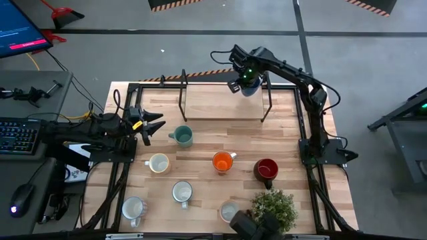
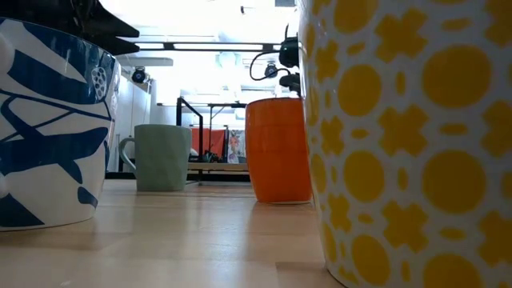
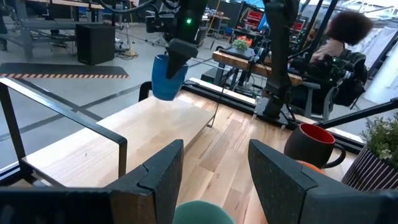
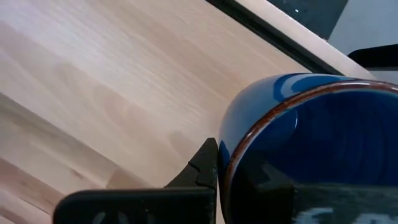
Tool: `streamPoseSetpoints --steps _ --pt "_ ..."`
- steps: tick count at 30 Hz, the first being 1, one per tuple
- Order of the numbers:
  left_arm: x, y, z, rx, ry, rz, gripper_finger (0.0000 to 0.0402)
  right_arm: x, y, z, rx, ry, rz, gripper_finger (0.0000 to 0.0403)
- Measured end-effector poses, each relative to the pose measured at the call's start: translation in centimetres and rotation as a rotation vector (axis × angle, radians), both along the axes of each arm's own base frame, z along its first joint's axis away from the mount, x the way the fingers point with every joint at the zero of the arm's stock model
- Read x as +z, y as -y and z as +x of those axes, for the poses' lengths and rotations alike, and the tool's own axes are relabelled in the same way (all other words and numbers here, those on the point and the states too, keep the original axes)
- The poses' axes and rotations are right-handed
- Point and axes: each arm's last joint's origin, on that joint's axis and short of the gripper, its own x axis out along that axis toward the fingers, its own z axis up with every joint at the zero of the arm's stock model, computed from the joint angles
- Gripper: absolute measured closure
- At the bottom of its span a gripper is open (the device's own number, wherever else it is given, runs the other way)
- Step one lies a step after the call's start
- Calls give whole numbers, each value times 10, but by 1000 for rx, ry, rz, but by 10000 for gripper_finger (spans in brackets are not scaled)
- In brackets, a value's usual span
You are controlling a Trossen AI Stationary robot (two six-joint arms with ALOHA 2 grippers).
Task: Place coffee mugs
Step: Put the blue mug on the shelf
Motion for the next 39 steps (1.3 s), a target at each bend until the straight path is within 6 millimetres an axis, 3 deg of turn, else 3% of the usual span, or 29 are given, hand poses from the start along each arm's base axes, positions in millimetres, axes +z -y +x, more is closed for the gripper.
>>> streamPoseSetpoints --steps 22,39 --pt "0 0 0 1 1 0 229 -20 -11 23 31 -30 -3 403" --pt "0 0 0 1 2 0 229 -20 -17 30 55 7 12 403"
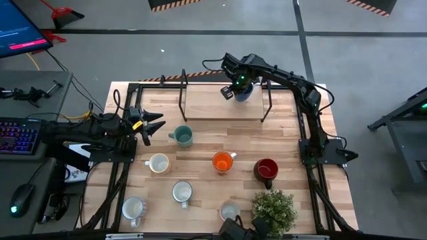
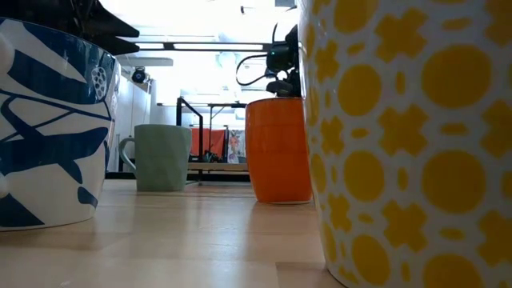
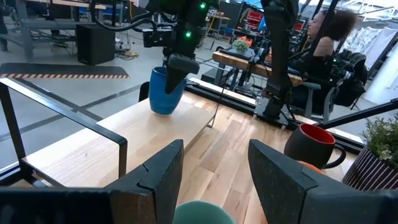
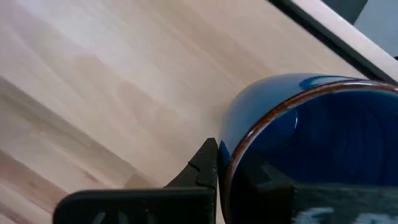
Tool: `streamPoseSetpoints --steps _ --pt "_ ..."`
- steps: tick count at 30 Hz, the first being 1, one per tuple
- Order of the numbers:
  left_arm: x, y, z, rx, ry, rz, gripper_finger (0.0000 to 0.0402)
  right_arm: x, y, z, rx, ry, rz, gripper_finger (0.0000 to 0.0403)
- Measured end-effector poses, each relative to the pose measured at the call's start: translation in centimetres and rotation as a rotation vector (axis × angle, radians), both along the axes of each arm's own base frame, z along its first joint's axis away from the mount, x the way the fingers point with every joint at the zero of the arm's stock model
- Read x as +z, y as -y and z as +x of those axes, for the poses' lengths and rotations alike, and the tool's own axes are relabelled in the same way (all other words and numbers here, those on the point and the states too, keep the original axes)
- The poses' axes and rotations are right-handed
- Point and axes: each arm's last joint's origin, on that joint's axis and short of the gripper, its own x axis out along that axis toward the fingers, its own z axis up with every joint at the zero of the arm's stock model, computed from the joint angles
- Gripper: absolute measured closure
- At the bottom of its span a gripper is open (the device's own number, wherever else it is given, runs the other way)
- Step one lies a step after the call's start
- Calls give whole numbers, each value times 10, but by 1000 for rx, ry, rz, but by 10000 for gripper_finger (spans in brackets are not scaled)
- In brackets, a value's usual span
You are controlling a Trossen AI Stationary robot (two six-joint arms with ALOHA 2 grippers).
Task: Place coffee mugs
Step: Put the blue mug on the shelf
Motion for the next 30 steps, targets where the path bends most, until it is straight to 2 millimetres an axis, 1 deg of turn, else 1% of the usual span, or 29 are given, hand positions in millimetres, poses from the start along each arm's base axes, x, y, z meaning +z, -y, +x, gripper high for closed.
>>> streamPoseSetpoints --steps 10,15,21,30 --pt "0 0 0 0 0 0 229 0 -1 0 0 4 12 403" --pt "0 0 0 0 0 0 229 0 -5 3 -10 1 11 403" --pt "0 0 0 0 0 0 229 -12 -9 11 7 -27 26 403" --pt "0 0 0 0 0 0 229 -13 -10 12 7 -35 9 403"
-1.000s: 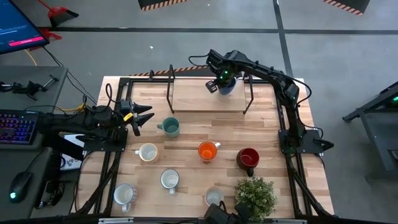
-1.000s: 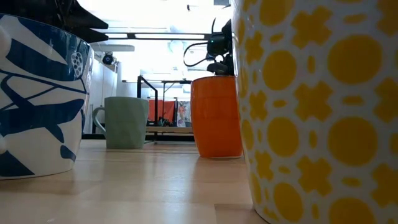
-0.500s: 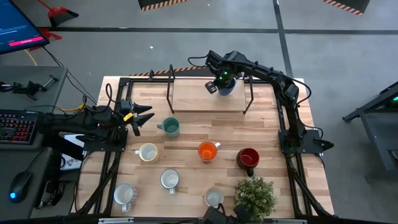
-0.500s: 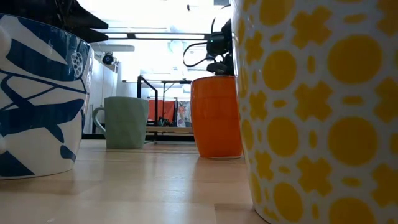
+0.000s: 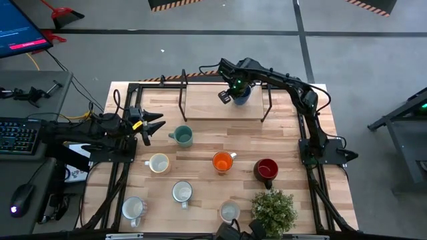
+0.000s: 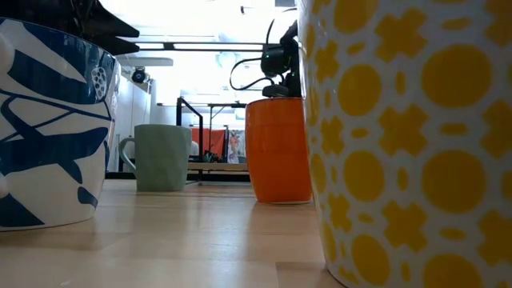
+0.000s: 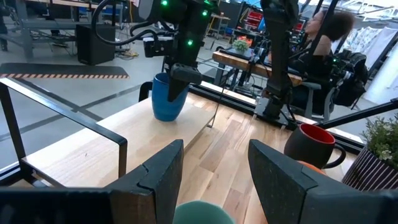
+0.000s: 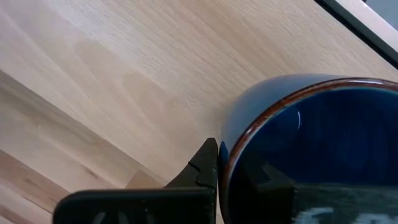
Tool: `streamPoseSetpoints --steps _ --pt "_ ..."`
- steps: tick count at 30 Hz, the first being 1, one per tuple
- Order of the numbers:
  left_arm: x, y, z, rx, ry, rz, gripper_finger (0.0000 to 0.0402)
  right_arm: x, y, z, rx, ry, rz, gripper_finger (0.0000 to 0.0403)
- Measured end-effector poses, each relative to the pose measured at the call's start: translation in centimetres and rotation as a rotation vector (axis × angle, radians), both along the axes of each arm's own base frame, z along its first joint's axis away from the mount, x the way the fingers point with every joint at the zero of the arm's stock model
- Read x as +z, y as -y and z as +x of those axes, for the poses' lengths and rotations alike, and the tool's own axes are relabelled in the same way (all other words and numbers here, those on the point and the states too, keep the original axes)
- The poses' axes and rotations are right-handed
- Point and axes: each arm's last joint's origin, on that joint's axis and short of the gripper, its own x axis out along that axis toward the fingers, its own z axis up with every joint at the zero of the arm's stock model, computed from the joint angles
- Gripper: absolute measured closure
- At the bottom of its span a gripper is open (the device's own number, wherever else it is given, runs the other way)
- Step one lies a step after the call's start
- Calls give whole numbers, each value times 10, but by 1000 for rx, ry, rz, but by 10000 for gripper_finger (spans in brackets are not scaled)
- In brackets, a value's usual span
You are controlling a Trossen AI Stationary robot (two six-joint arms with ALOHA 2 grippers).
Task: Place coffee mugs
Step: Put the blue mug on the shelf
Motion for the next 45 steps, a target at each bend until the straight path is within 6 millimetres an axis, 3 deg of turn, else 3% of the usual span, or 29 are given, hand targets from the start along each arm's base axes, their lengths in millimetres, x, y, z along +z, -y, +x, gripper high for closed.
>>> streamPoseSetpoints --steps 15,24,29,45 --pt "0 0 0 0 0 0 229 0 0 0 28 4 12 399" --pt "0 0 0 0 0 0 229 0 -1 -1 27 -1 18 310" --pt "0 0 0 1 -1 0 229 0 -1 -1 27 3 23 287" --pt "-1 0 0 3 -8 1 229 49 -5 2 13 96 -33 284"
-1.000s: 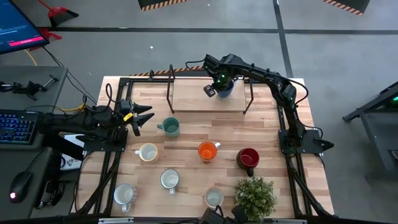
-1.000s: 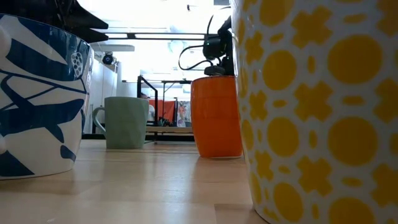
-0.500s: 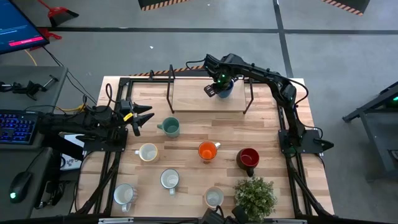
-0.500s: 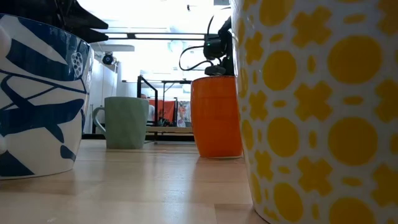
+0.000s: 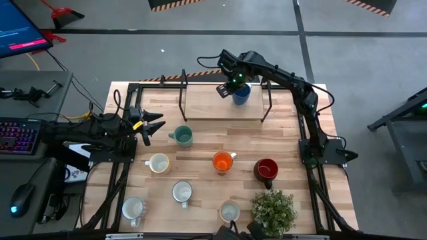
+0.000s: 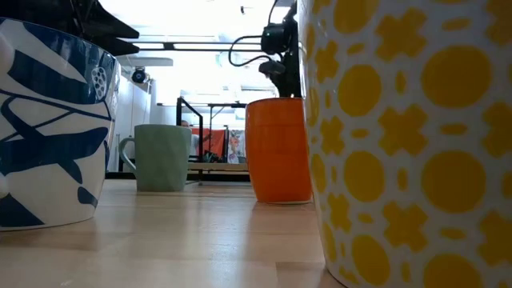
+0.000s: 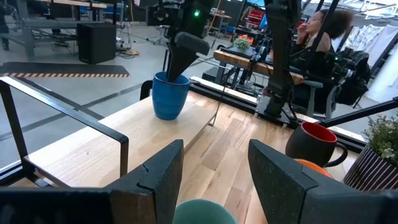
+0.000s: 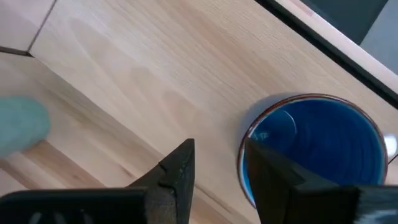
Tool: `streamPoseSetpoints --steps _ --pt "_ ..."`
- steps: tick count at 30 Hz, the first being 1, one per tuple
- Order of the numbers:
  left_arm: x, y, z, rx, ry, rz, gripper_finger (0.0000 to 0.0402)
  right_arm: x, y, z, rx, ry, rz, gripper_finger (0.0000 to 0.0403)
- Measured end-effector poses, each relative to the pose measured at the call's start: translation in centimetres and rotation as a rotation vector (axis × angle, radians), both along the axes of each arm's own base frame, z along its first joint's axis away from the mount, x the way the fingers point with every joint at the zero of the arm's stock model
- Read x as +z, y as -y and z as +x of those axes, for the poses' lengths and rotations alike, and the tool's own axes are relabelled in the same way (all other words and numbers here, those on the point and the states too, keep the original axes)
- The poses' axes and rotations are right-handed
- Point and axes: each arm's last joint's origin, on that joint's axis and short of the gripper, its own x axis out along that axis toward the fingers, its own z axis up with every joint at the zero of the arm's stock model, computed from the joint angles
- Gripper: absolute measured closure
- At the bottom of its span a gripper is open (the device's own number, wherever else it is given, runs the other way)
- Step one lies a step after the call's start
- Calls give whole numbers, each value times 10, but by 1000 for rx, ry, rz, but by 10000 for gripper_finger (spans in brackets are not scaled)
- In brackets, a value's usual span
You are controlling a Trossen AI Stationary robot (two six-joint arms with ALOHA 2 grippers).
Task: Place coffee mugs
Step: Put the blue mug on the shelf
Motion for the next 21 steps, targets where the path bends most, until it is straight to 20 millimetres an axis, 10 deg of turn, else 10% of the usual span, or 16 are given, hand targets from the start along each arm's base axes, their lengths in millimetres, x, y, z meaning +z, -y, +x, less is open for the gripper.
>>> streamPoseSetpoints --steps 21 --pt "0 0 0 2 0 0 229 -20 -19 23 42 55 -23 338"
